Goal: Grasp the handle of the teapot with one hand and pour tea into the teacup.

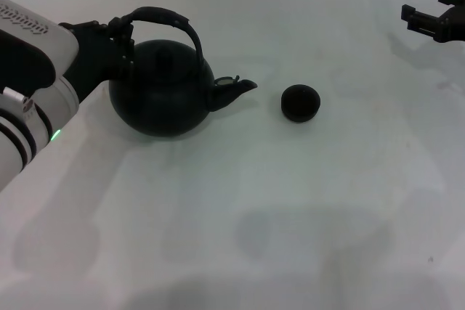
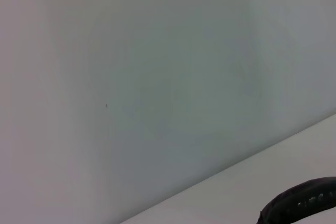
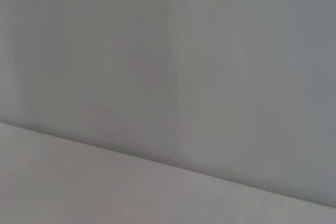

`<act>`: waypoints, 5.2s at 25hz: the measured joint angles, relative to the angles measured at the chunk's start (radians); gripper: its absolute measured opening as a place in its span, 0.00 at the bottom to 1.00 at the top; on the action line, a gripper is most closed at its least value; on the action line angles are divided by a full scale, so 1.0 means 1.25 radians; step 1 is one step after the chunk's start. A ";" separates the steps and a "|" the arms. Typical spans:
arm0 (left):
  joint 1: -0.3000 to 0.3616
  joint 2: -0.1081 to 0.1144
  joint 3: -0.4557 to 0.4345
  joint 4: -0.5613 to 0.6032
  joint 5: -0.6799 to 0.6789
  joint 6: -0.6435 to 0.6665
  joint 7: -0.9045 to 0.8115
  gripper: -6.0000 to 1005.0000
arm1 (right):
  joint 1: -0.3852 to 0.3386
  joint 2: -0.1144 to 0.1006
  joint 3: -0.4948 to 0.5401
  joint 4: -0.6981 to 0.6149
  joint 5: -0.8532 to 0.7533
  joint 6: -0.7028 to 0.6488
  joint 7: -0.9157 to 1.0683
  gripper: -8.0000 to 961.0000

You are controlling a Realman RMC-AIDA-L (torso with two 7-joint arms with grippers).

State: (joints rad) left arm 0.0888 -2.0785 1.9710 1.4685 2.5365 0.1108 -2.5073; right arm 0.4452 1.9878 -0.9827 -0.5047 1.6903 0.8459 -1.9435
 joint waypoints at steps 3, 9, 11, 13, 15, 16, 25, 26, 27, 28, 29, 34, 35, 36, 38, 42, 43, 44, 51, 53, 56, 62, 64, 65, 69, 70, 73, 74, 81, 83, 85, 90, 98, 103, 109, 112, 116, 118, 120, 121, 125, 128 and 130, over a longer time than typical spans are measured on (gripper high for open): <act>0.000 0.000 0.000 0.006 -0.004 0.001 0.001 0.11 | 0.000 0.000 0.000 0.000 0.000 0.000 0.000 0.90; 0.001 0.000 -0.001 0.015 -0.005 0.001 0.001 0.11 | 0.000 0.000 -0.001 0.000 0.000 -0.001 0.000 0.90; 0.001 0.000 -0.002 0.016 -0.004 0.001 0.001 0.11 | 0.000 0.000 -0.001 0.000 0.000 -0.001 0.000 0.90; 0.001 0.000 -0.004 0.016 -0.004 0.001 0.000 0.11 | 0.000 0.000 0.000 0.000 0.000 -0.002 0.000 0.90; -0.001 0.000 -0.006 0.016 -0.005 0.004 -0.001 0.11 | 0.000 0.000 0.001 0.000 0.000 -0.002 0.000 0.90; -0.002 0.000 -0.007 0.015 -0.005 0.005 -0.002 0.11 | 0.000 0.000 0.002 0.000 0.000 -0.002 0.000 0.90; -0.003 0.000 -0.008 0.013 -0.007 0.008 -0.004 0.15 | 0.006 -0.001 -0.001 0.000 0.000 -0.002 0.000 0.90; -0.002 0.000 -0.008 0.013 -0.007 0.008 -0.004 0.16 | 0.006 -0.001 -0.001 0.000 0.000 -0.002 0.000 0.90; -0.002 0.000 -0.008 0.012 -0.007 0.008 -0.004 0.16 | 0.006 -0.001 -0.001 0.000 0.000 -0.002 0.000 0.90; -0.002 0.000 -0.009 0.011 -0.007 0.008 -0.004 0.16 | 0.006 -0.001 -0.001 0.000 0.000 -0.002 0.000 0.90; -0.002 0.000 -0.008 0.009 -0.007 0.009 -0.005 0.16 | 0.006 -0.001 -0.001 0.000 0.000 -0.002 0.000 0.90; -0.001 0.000 -0.009 0.003 -0.016 0.014 -0.006 0.17 | 0.004 -0.001 0.000 0.000 0.000 -0.003 0.002 0.90; 0.000 0.000 -0.009 0.003 -0.018 0.015 -0.005 0.17 | 0.004 -0.001 0.000 0.000 0.000 -0.002 0.003 0.90; 0.001 0.000 -0.008 0.003 -0.018 0.015 -0.005 0.18 | 0.004 -0.001 0.000 0.000 0.000 -0.002 0.004 0.90; 0.002 0.000 -0.008 0.003 -0.018 0.016 -0.005 0.19 | 0.004 -0.001 0.000 0.000 0.000 0.000 0.005 0.90; 0.005 0.000 -0.006 0.003 -0.019 0.017 -0.006 0.23 | 0.003 -0.001 0.000 0.000 0.000 0.003 0.005 0.90; 0.007 0.000 -0.006 0.002 -0.019 0.017 -0.006 0.24 | 0.002 -0.001 0.000 0.000 0.000 0.003 0.005 0.90; 0.009 0.000 -0.005 0.002 -0.019 0.017 -0.005 0.25 | 0.002 -0.001 0.000 0.000 0.000 0.003 0.006 0.90; 0.021 -0.001 -0.006 0.003 -0.020 0.011 -0.005 0.34 | 0.000 -0.001 0.000 -0.001 0.000 0.003 0.007 0.90; 0.022 0.000 -0.005 0.003 -0.020 0.006 -0.004 0.37 | 0.000 -0.001 0.000 -0.001 0.000 0.003 0.007 0.90; 0.032 0.000 0.000 0.004 -0.019 -0.018 -0.002 0.45 | 0.000 -0.001 0.000 -0.002 0.000 0.003 0.007 0.90; 0.061 0.006 0.040 0.007 -0.013 -0.091 0.026 0.68 | 0.000 -0.005 0.002 -0.005 0.000 0.003 0.009 0.90; 0.075 0.005 0.055 0.006 -0.013 -0.115 0.049 0.72 | 0.000 -0.007 0.002 -0.006 0.000 0.003 0.012 0.90; 0.084 0.005 0.062 0.005 -0.013 -0.129 0.058 0.74 | 0.000 -0.007 0.003 -0.006 0.000 0.003 0.013 0.90; 0.109 0.012 0.094 -0.002 -0.012 -0.192 0.062 0.76 | 0.002 -0.015 0.005 -0.007 0.000 0.003 0.018 0.90; 0.115 0.016 0.107 -0.007 -0.009 -0.218 0.062 0.76 | 0.002 -0.018 0.005 -0.007 0.000 0.003 0.019 0.90; 0.128 0.037 0.151 -0.030 0.000 -0.312 0.062 0.76 | 0.002 -0.024 0.006 -0.008 0.000 0.003 0.021 0.90; 0.132 0.044 0.164 -0.040 0.001 -0.343 0.061 0.76 | 0.002 -0.026 0.006 -0.009 0.001 0.003 0.021 0.90; 0.139 0.095 0.259 -0.176 0.023 -0.666 -0.006 0.76 | -0.008 -0.038 0.007 -0.023 0.004 0.017 0.020 0.90; 0.136 0.104 0.268 -0.227 0.037 -0.760 -0.088 0.76 | -0.015 -0.040 0.008 -0.033 0.007 0.017 0.020 0.90; 0.135 0.111 0.262 -0.272 0.053 -0.826 -0.180 0.76 | -0.026 -0.039 0.009 -0.047 0.009 0.017 0.020 0.90; 0.123 0.131 0.245 -0.362 0.060 -0.930 -0.322 0.76 | -0.064 -0.034 0.011 -0.095 0.009 0.021 0.025 0.90; 0.116 0.148 0.180 -0.445 0.019 -0.957 -0.401 0.76 | -0.105 -0.030 0.077 -0.112 0.008 0.092 0.026 0.90; 0.065 0.167 0.186 -0.523 -0.055 -0.953 -0.404 0.76 | -0.119 -0.022 0.119 -0.113 0.004 0.118 0.011 0.90; -0.016 0.167 0.196 -0.619 -0.121 -0.924 -0.407 0.75 | -0.126 -0.012 0.122 -0.103 0.002 0.111 0.000 0.90; -0.070 0.158 0.199 -0.674 -0.184 -0.901 -0.407 0.75 | -0.126 -0.005 0.122 -0.102 0.002 0.109 -0.007 0.90; -0.133 0.149 0.195 -0.711 -0.262 -0.828 -0.406 0.75 | -0.127 -0.001 0.121 -0.102 0.002 0.107 -0.010 0.90; -0.154 0.149 0.195 -0.719 -0.270 -0.815 -0.406 0.75 | -0.126 -0.001 0.119 -0.101 0.002 0.107 -0.011 0.90; -0.170 0.151 0.194 -0.721 -0.271 -0.809 -0.406 0.75 | -0.126 0.000 0.119 -0.101 0.003 0.107 -0.011 0.90; -0.181 0.154 0.192 -0.721 -0.271 -0.807 -0.406 0.75 | -0.126 0.000 0.119 -0.101 0.002 0.107 -0.011 0.90; -0.197 0.156 0.191 -0.713 -0.245 -0.816 -0.405 0.75 | -0.125 0.000 0.120 -0.101 0.003 0.110 -0.012 0.90; -0.198 0.151 0.191 -0.711 -0.197 -0.843 -0.405 0.75 | -0.126 0.000 0.120 -0.101 0.003 0.111 -0.012 0.90; -0.196 0.149 0.191 -0.709 -0.182 -0.861 -0.405 0.75 | -0.127 -0.001 0.121 -0.101 0.003 0.111 -0.012 0.90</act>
State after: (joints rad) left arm -0.1558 -1.8928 2.2100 0.5827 2.3088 -0.9660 -3.0131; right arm 0.2871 1.9871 -0.8318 -0.6309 1.6935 0.9849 -1.9589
